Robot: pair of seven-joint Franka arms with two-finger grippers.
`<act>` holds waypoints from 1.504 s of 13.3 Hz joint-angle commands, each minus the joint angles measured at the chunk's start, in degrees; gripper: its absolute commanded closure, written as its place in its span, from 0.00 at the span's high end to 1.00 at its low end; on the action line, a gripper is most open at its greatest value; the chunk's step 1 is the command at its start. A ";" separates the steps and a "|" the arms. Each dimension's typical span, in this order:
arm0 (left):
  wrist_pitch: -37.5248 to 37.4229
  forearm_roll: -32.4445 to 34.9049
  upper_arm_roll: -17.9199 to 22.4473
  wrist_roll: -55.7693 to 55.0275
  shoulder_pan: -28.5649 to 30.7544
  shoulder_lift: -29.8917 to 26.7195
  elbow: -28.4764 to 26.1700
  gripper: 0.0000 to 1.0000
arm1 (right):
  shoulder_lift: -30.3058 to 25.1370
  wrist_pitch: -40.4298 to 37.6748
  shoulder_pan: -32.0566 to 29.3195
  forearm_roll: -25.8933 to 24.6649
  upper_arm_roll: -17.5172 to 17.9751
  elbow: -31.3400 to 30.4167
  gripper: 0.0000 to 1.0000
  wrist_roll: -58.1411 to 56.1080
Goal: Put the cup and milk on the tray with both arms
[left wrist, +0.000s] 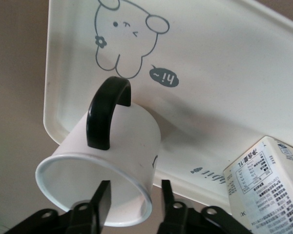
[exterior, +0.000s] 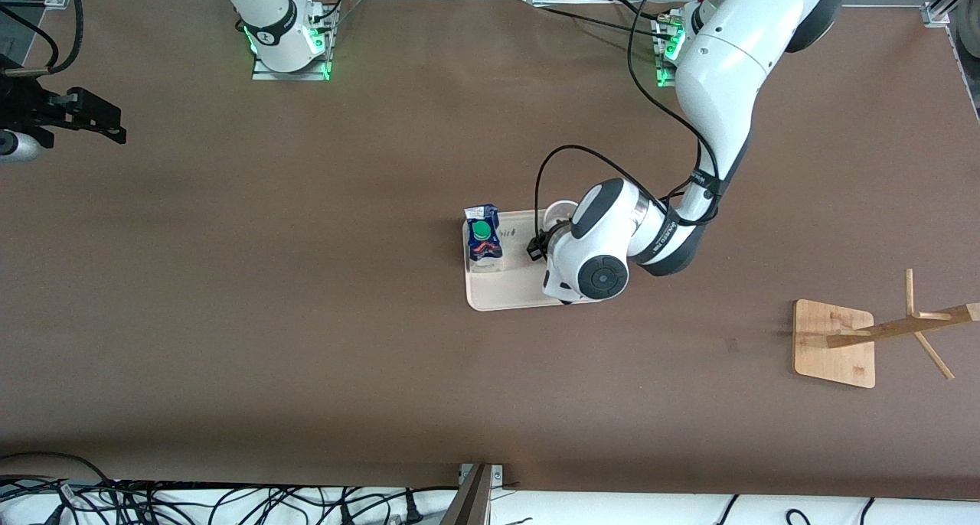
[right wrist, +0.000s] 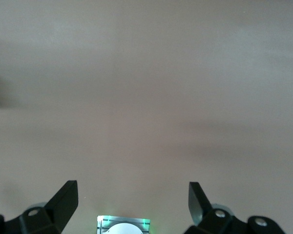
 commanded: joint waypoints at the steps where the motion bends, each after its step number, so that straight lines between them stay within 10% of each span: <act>1: -3.58 0.57 2.14 0.28 -0.08 -2.16 1.65 1.00 | 0.34 -0.29 -0.48 -0.37 0.33 1.05 1.00 0.21; 6: -15.19 13.30 2.33 3.42 0.96 -8.23 9.28 1.00 | 0.34 -0.29 -0.39 -0.46 0.33 1.05 1.00 0.21; 16: -23.80 15.95 2.68 47.71 18.44 -24.05 9.47 1.00 | 0.34 -0.29 -0.30 -0.46 0.33 1.05 1.00 0.21; 20: -13.67 15.08 8.55 52.84 20.40 -32.54 0.39 1.00 | 0.34 -0.29 -0.30 -0.46 0.33 1.05 1.00 0.21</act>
